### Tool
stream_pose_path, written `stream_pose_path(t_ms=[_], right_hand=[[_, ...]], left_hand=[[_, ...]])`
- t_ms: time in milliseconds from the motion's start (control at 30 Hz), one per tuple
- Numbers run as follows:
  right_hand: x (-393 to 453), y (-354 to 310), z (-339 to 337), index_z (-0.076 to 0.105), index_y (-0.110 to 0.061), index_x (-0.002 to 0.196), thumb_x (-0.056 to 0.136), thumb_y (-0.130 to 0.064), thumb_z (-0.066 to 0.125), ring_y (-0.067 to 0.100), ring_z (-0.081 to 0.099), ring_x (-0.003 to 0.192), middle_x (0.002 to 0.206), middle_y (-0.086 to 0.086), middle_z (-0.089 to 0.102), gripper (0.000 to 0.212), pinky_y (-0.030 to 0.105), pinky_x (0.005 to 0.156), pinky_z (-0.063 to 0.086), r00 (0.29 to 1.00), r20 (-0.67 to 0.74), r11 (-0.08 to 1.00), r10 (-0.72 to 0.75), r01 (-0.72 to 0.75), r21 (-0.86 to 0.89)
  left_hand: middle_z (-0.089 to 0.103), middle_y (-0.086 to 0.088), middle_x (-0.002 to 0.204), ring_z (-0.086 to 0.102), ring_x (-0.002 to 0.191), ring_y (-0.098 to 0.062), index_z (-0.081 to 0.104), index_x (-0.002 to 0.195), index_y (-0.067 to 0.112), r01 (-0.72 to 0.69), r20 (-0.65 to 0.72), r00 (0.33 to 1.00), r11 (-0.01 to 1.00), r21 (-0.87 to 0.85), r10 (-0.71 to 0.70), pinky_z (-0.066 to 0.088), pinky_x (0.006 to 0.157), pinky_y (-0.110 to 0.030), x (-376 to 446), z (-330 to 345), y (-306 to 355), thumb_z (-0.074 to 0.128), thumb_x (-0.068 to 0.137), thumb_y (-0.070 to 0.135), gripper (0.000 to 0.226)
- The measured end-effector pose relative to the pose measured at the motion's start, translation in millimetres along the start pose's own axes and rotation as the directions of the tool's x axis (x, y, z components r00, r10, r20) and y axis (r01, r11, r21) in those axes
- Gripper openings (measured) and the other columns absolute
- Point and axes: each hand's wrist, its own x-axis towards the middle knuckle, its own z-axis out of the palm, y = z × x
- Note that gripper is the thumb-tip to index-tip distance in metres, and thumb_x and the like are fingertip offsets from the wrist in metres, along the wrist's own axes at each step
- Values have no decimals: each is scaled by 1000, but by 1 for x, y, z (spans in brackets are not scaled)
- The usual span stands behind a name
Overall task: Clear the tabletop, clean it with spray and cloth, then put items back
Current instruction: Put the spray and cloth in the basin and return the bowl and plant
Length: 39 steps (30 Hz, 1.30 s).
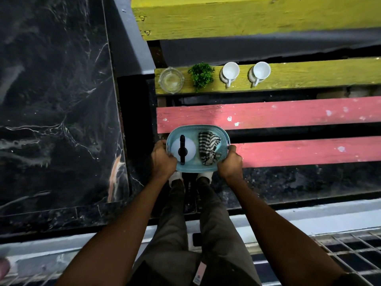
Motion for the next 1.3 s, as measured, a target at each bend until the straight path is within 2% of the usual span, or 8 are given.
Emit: stream_pose_path(t_ms=[267, 400, 533, 700, 900, 1000, 1100, 1300], right_hand=[[-3, -4, -4, 53, -6, 124, 91, -8, 53, 41, 67, 91, 101, 24, 69, 33, 42, 80, 56, 999, -36, 999, -31, 31, 11], [-3, -5, -5, 51, -7, 121, 90, -13, 57, 42, 67, 89, 95, 20, 67, 33, 45, 77, 59, 1000, -7, 1000, -7, 7, -12], [2, -13, -11, 51, -8, 121, 81, -16, 61, 39, 67, 94, 103, 21, 68, 42, 41, 79, 57, 999, -41, 996, -1, -3, -89], [18, -38, -19, 50, -4, 126, 83, -25, 58, 40, 59, 106, 116, 21, 60, 49, 49, 90, 53, 969, -210, 978, -131, 91, -190], [43, -78, -24, 53, -8, 128, 84, -25, 55, 37, 57, 113, 122, 16, 60, 47, 47, 98, 48, 959, -221, 976, -178, 143, -164], [60, -97, -26, 54, -6, 126, 84, -18, 56, 37, 55, 114, 120, 17, 60, 44, 43, 96, 46, 949, -197, 964, -245, 218, -151], [82, -116, -26, 51, -5, 124, 86, -16, 56, 36, 53, 115, 120, 16, 56, 40, 43, 93, 47, 945, -141, 950, -295, 273, -153], [130, -164, -25, 38, -12, 147, 77, -25, 69, 34, 50, 124, 136, 13, 46, 78, 44, 97, 52, 926, -114, 924, -361, 338, -178]], left_hand=[[71, -14, 109, 68, 99, -28, 62, 110, 9, 9, 18, 1000, 1000, -17, -8, 56, 81, -33, 2, -3, -3, 74, 75, 1, 38], [70, -12, 109, 66, 98, -25, 62, 109, 11, 9, 29, 1000, 1000, -22, -8, 48, 77, -26, 3, -1, -4, 76, 74, 2, 38], [69, -9, 106, 66, 94, -24, 60, 107, 16, 38, 26, 999, 999, 15, -38, 48, 74, -28, 11, -2, -3, 70, 73, -1, 39], [65, -6, 97, 63, 84, -25, 55, 100, 17, 14, -18, 1000, 998, 55, -13, 44, 69, -27, 34, -8, 7, 58, 75, -3, 32], [62, 2, 86, 60, 78, -20, 56, 92, 19, -61, 4, 998, 994, 95, 61, 45, 69, -28, 62, -6, 26, 50, 73, -1, 28], [68, -9, 96, 66, 87, -28, 64, 101, 6, -100, 23, 995, 990, 96, 98, 55, 73, -35, 84, 0, 37, 49, 74, -7, 34], [69, -8, 97, 66, 88, -27, 65, 102, 6, -110, 33, 994, 986, 128, 106, 55, 76, -32, 108, 3, 47, 51, 72, -4, 34], [64, -2, 91, 66, 91, -25, 61, 112, 8, 13, 51, 999, 998, 57, -16, 58, 87, -38, 151, 3, 71, 57, 76, 0, 37]])
